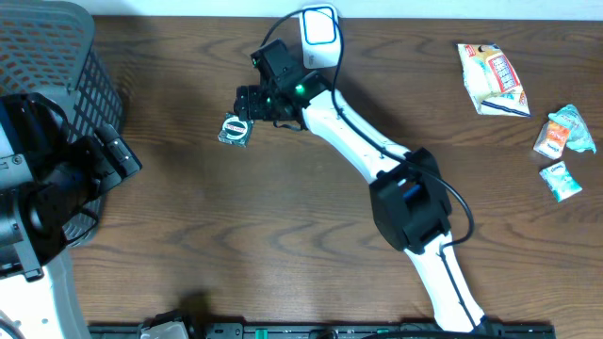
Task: Scan the item barcode
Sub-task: 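Reach the right gripper to the dark green round tin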
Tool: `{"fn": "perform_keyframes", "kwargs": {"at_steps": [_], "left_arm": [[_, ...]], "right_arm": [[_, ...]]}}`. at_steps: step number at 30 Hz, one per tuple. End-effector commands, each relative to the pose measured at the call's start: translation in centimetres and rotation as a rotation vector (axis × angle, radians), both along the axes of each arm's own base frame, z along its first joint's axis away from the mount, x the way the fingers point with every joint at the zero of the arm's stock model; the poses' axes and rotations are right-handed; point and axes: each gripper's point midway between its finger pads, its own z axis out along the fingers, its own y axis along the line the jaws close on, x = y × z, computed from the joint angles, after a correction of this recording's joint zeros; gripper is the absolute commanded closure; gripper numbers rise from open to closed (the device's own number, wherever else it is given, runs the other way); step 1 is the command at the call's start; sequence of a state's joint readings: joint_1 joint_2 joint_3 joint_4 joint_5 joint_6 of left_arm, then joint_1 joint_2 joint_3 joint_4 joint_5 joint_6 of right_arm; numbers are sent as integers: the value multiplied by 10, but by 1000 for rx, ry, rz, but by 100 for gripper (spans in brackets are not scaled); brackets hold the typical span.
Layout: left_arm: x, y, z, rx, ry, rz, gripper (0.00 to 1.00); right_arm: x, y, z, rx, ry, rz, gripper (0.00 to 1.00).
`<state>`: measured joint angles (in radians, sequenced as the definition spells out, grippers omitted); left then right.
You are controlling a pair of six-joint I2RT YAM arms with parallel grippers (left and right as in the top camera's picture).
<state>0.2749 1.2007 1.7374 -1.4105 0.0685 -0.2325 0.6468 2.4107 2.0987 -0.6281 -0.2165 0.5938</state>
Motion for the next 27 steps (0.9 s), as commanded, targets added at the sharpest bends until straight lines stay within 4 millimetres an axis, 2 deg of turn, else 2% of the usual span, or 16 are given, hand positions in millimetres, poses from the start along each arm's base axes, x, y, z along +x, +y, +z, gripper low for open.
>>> {"fn": "perform_keyframes", "kwargs": {"at_steps": [1, 3, 6, 10, 15, 18, 22, 25, 27], "left_arm": [[-1, 3, -3, 4, 13, 12, 2], [-1, 3, -3, 4, 13, 12, 3], [-1, 3, -3, 4, 13, 12, 2], [-1, 3, -3, 4, 13, 12, 2], [-1, 3, -3, 4, 13, 12, 2], [-1, 3, -3, 4, 13, 12, 2], [-1, 3, -3, 4, 13, 12, 2], [-1, 3, -3, 4, 13, 12, 2], [-1, 3, -3, 4, 13, 12, 2]], "right_arm": [[-1, 1, -16, 11, 53, -50, 23], [-4, 4, -24, 0, 62, -45, 24], [-10, 9, -36, -15, 75, -35, 34], [-16, 12, -53, -39, 92, -26, 39], [-16, 13, -56, -52, 84, -30, 57], [-18, 14, -56, -53, 84, -27, 63], [-22, 16, -59, -64, 87, -19, 82], [-21, 4, -65, -126, 81, -51, 84], [-22, -16, -73, -211, 92, -89, 88]]}}
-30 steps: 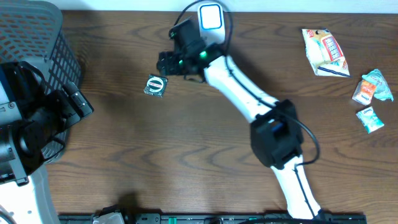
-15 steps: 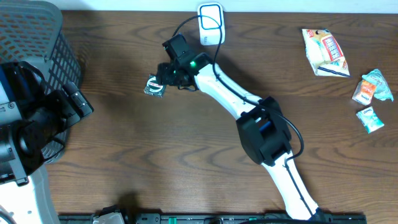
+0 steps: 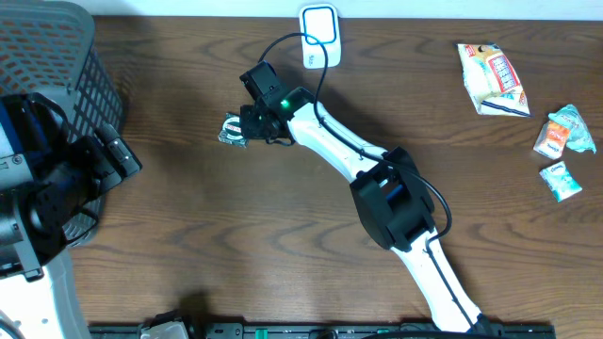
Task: Scan the item barcode
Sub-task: 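Reach the right gripper to the dark green round tin, then grasp the green tin and lift it with the right gripper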
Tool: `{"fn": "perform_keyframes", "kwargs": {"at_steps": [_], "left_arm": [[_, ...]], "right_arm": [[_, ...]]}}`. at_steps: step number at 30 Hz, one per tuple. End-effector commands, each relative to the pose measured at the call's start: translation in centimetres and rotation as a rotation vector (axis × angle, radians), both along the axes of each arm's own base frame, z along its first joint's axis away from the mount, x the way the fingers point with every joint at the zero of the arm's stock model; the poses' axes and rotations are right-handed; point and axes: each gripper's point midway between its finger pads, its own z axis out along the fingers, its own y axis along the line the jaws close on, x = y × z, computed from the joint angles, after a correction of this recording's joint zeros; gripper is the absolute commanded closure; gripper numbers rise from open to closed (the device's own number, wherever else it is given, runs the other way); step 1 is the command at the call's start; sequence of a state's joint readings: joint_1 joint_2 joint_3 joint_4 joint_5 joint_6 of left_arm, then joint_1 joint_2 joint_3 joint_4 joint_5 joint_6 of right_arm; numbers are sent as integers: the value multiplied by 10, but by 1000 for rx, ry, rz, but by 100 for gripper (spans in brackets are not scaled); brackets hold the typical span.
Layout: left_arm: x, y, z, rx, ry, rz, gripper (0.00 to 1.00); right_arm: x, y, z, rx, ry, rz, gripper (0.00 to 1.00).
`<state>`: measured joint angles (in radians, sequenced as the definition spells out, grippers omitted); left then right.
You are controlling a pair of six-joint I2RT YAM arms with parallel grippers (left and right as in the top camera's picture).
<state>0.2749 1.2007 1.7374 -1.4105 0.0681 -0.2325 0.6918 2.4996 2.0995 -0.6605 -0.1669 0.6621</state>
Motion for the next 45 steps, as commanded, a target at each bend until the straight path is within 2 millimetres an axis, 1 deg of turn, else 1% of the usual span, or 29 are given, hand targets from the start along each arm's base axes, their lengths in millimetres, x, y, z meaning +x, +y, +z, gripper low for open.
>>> {"fn": "perform_keyframes", "kwargs": {"at_steps": [1, 3, 5, 7, 10, 12, 13, 15, 17, 18, 20, 22, 24, 26, 27, 28, 30, 34, 36, 38, 39, 42, 43, 44, 45], "left_arm": [[-1, 3, -3, 3, 13, 12, 2], [-1, 3, -3, 3, 13, 12, 2], [-1, 3, -3, 3, 13, 12, 2], [-1, 3, -3, 3, 13, 12, 2], [-1, 3, -3, 3, 13, 12, 2], [-1, 3, -3, 3, 13, 12, 2], [-1, 3, -3, 3, 13, 12, 2], [-1, 3, -3, 3, 13, 12, 2], [-1, 3, -3, 3, 13, 12, 2], [-1, 3, -3, 3, 13, 12, 2], [-1, 3, -3, 3, 13, 12, 2], [-1, 3, -3, 3, 13, 12, 2], [-1, 3, -3, 3, 13, 12, 2], [-1, 3, -3, 3, 13, 12, 2], [-1, 3, -3, 3, 13, 12, 2], [-1, 3, -3, 3, 13, 12, 2], [-1, 3, -3, 3, 13, 12, 3], [-1, 3, -3, 3, 13, 12, 2], [-1, 3, -3, 3, 13, 12, 2], [-1, 3, -3, 3, 13, 12, 2], [-1, 3, -3, 3, 13, 12, 2], [-1, 3, -3, 3, 13, 12, 2], [-1, 3, -3, 3, 13, 12, 2], [-1, 3, -3, 3, 13, 12, 2], [-1, 3, -3, 3, 13, 12, 2]], "right_arm": [[-1, -30, -18, -152, 4, -53, 90], [-5, -47, -23, -196, 48, -70, 99], [-8, -67, -22, -236, 98, -90, 99], [-9, -90, -17, -281, 131, -115, 99], [-9, -123, 3, -350, 143, -118, 99], [-11, -141, 19, -387, 141, -120, 99], [-12, -148, 29, -397, 141, -120, 99], [-14, -154, 48, -389, 127, -89, 99], [-15, -151, 66, -364, 97, -38, 93], [-15, -145, 78, -339, 68, -16, 85], [-13, -134, 86, -310, 30, 8, 74], [-12, -118, 88, -278, 1, 29, 52], [-13, -101, 84, -256, -16, 48, 38], [-14, -83, 77, -236, -30, 49, 17], [-14, -73, 72, -226, -42, 49, 11], [-14, -64, 67, -218, -49, 43, 7], [-15, -54, 55, -219, -41, 11, 1], [-21, -51, 23, -252, 14, -90, 1], [-23, -50, 10, -264, 29, -101, 1], [-24, -50, 0, -275, 40, -98, 1], [-25, -50, -3, -280, 45, -97, 2], [-26, -54, -14, -306, 56, -99, 13], [-26, -56, -15, -315, 55, -101, 19], [-26, -58, -18, -327, 57, -105, 28], [-25, -60, -19, -335, 57, -108, 36]]}}
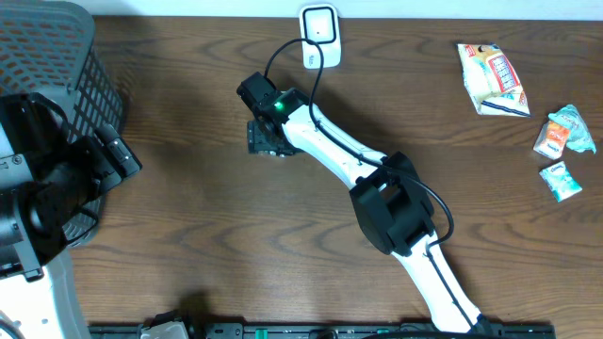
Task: Scan the item barcode
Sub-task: 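Grasp the green tin and lift it with the right gripper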
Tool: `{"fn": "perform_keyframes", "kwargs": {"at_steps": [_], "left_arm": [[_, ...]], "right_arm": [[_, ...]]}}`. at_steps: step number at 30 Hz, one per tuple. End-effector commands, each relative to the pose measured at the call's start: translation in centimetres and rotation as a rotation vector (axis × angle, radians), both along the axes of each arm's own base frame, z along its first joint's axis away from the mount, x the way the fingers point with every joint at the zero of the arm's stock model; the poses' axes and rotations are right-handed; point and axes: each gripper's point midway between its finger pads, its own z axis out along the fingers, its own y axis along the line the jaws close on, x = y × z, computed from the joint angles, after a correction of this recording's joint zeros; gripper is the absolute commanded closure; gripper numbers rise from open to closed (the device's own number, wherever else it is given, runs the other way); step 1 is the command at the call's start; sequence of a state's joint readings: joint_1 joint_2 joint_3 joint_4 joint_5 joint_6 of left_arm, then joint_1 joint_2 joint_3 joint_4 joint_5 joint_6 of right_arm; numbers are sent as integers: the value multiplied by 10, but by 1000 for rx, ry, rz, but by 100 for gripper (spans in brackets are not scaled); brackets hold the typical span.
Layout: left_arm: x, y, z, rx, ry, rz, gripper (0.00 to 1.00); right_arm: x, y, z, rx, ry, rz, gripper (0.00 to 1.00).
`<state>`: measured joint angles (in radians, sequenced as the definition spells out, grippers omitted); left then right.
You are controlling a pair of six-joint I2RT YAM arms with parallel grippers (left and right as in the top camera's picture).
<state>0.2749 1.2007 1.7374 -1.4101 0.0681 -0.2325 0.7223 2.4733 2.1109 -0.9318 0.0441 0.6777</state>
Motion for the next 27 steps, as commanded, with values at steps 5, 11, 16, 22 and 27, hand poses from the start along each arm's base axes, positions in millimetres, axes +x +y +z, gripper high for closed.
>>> {"fn": "perform_keyframes", "kwargs": {"at_steps": [5, 11, 16, 22, 27], "left_arm": [[-1, 3, -3, 3, 13, 12, 2], [-1, 3, -3, 3, 13, 12, 2], [-1, 3, -3, 3, 13, 12, 3], [-1, 3, -3, 3, 13, 12, 2], [-1, 3, -3, 3, 13, 12, 2]], "right_arm": [[4, -11, -11, -41, -1, -42, 40], [-11, -28, -3, -95, 71, -36, 43], [-39, -56, 20, -199, 154, 67, 32], [-29, -67, 31, -231, 111, 77, 18], [-12, -50, 29, -167, 46, 96, 2]]}}
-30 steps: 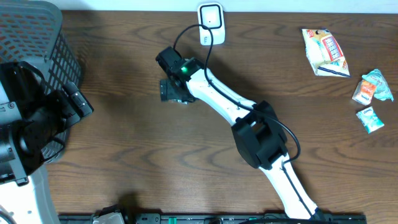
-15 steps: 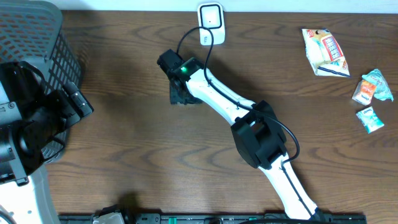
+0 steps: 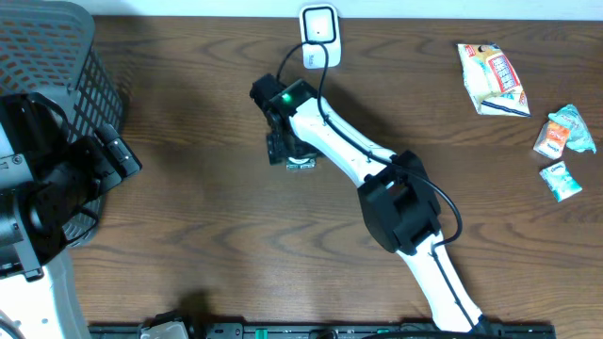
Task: Scan the item barcode
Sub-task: 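Grasp the green tin and lift it with the right gripper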
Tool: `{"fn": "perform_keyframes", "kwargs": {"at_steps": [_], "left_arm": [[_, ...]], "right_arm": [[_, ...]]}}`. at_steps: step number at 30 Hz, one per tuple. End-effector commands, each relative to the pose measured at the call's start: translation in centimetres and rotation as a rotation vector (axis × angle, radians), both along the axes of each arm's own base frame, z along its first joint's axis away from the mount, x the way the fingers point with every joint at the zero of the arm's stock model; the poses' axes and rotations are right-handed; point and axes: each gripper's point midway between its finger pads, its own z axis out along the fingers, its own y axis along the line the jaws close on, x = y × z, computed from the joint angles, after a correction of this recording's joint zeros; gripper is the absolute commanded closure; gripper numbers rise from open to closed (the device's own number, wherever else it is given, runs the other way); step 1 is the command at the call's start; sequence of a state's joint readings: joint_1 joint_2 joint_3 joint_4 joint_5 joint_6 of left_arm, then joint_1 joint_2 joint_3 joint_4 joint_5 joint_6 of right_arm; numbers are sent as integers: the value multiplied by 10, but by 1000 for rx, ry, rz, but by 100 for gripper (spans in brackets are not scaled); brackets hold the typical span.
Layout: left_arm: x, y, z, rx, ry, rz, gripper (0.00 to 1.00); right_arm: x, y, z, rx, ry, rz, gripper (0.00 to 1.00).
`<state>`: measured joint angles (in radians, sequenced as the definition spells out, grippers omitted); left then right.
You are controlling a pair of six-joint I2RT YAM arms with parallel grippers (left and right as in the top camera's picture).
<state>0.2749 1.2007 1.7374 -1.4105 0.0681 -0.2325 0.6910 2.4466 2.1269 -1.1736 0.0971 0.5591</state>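
Note:
The item is a small silvery-green packet (image 3: 302,165); only its edge shows under the right gripper (image 3: 288,156), which hangs over the table's middle and looks shut on it. The white scanner (image 3: 320,25) with a blue-rimmed window stands at the far edge, a short way beyond the gripper, and its black cable runs down along the arm. My left gripper (image 3: 117,154) rests at the left by the basket, away from the packet; whether its fingers are open or shut is not clear from above.
A dark mesh basket (image 3: 57,42) fills the far left corner. At the right lie a white snack bag (image 3: 492,77) and two small green packets (image 3: 565,130) (image 3: 561,179). The right arm's white links cross the table's middle.
The right gripper has moved right and toward the near side with the packet, from about left of the scanner's line to nearly below it. The packet's edge now shows under the fingers.
First the packet lay on the table left of the right gripper, which was next to it. Then the gripper was over the packet's right edge. Later it covered the packet further right, and now it holds it below the scanner. The left arm stayed still.

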Motion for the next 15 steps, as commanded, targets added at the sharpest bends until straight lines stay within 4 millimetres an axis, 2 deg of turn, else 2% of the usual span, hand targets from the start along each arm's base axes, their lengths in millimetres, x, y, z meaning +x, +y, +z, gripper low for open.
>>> {"fn": "perform_keyframes", "kwargs": {"at_steps": [1, 6, 11, 13, 15], "left_arm": [[-1, 3, -3, 3, 13, 12, 2], [-1, 3, -3, 3, 13, 12, 2], [-1, 3, -3, 3, 13, 12, 2], [-1, 3, -3, 3, 13, 12, 2], [-1, 3, -3, 3, 13, 12, 2]], "right_arm": [[14, 4, 22, 28, -77, 37, 3], [18, 6, 20, 36, -91, 47, 1], [11, 0, 6, 19, -64, 17, 1], [9, 1, -1, 23, -57, 18, 16], [6, 2, -11, 36, -46, 20, 24]]}}
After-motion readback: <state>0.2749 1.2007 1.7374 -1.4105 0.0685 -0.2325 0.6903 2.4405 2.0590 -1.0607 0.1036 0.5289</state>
